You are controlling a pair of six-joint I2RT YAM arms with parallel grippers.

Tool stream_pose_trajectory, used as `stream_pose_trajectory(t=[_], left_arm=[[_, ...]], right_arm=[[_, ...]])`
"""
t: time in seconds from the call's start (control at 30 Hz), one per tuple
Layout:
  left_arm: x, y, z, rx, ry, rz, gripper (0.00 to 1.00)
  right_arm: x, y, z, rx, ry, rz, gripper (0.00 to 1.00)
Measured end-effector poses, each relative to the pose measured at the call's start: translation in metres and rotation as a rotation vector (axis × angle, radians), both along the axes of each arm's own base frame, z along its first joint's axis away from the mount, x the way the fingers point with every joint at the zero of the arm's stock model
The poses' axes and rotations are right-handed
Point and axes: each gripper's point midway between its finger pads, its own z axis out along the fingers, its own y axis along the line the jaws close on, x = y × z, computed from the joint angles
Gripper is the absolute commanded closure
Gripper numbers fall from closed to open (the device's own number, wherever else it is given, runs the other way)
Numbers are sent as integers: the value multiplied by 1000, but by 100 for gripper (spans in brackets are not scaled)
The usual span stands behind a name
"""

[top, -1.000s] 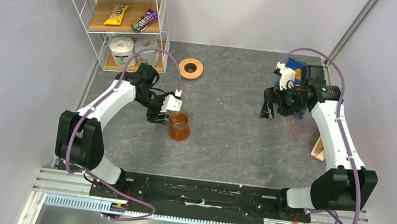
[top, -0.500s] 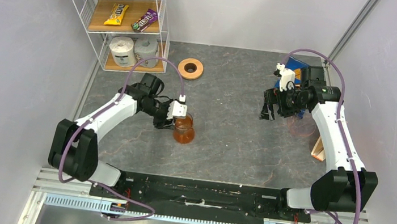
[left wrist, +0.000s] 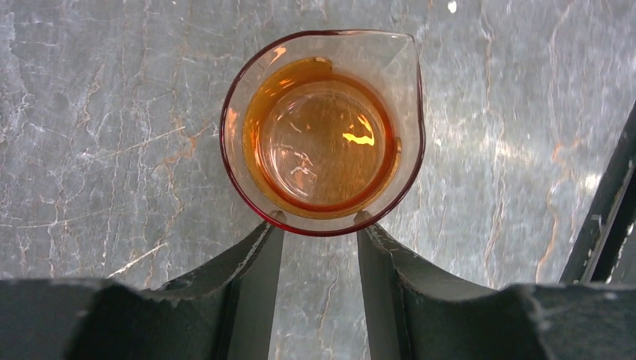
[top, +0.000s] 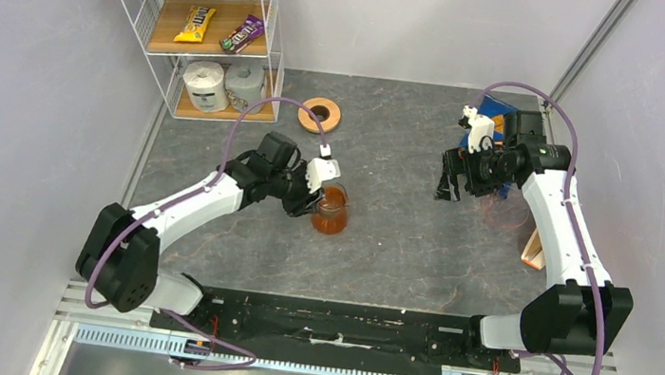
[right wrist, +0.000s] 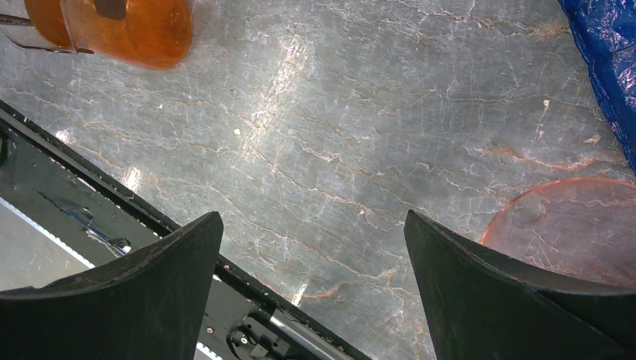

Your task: Place the coffee filter in the dripper

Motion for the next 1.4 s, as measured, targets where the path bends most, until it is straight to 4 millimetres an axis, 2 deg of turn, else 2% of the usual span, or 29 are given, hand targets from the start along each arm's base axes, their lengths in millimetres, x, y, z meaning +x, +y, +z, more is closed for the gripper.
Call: stream_pose_trajectory(t=[0.2, 0.43, 0.6, 0.7, 0.8, 0.87, 0.93, 1.0, 1.1, 1.23, 1.4], left_arm=[[2, -22, 3, -34, 24, 121, 52], [5, -36, -10, -39, 73, 208, 53], [4, -41, -12, -38, 84, 228, 46], [0, -39, -7, -38, 98, 222, 36], [-15, -26, 15, -61, 102, 196, 27], [-24, -14, 49, -118, 55, 185, 17], [-28, -1, 81, -184, 4, 200, 13], [-21, 18, 112, -268, -32, 273, 11], [0, 40, 130, -347, -19, 445, 9], [34, 45, 119, -454, 108, 650, 7], [75, 58, 65, -552, 281, 908, 6]], right_arm=[[0, 0, 0, 0, 0, 0, 1], [0, 0, 0, 0, 0, 0, 1], [0, 0, 0, 0, 0, 0, 1], [0, 0, 0, 0, 0, 0, 1], [0, 0, 0, 0, 0, 0, 1], [0, 0, 1, -1, -1, 0, 1], [1, -1, 3, -4, -7, -1, 1], [3, -1, 8, -7, -23, 1, 1], [9, -2, 22, -11, -61, 1, 1], [17, -2, 40, -11, -111, -3, 1], [24, -3, 52, -15, -136, -6, 1]])
